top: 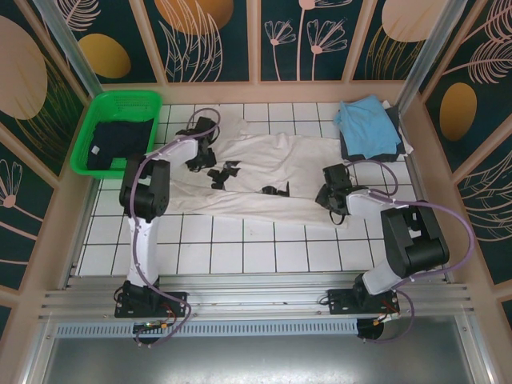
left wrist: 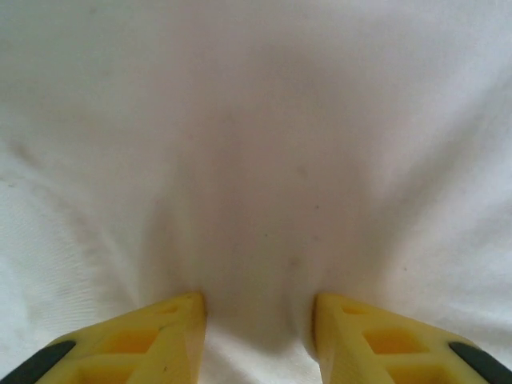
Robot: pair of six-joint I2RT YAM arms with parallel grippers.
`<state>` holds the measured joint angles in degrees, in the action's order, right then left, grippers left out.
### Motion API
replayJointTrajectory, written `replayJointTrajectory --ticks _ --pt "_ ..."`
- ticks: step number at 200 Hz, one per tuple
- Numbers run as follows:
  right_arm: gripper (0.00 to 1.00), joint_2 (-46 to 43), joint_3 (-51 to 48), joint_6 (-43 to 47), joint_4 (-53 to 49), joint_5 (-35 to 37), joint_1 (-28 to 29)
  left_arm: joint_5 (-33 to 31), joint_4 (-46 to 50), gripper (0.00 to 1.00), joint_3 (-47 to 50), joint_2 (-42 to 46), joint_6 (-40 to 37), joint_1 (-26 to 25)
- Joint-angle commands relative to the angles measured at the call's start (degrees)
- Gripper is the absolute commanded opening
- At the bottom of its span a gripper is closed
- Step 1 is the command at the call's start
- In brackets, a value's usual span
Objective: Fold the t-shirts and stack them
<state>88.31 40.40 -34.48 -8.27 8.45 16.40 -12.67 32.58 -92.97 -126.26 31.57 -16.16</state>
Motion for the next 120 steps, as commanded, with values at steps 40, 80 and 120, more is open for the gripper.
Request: replayJointTrajectory --ticks 40,80,120 --pt "0.46 0.90 0.20 6.85 1.08 -1.05 -4.27 -1.34 -1.14 0.40 15.12 6.34 4.46 3.10" --pt "0.46 -0.17 4.11 8.88 -0.16 -2.51 -3.99 -1.25 0.72 0.44 11.24 8.77 3.31 3.10" --pt "0.46 2.35 6.27 8.65 1.36 -4.22 -3.49 -1.39 6.95 0.47 -8.89 -1.51 0.24 3.12"
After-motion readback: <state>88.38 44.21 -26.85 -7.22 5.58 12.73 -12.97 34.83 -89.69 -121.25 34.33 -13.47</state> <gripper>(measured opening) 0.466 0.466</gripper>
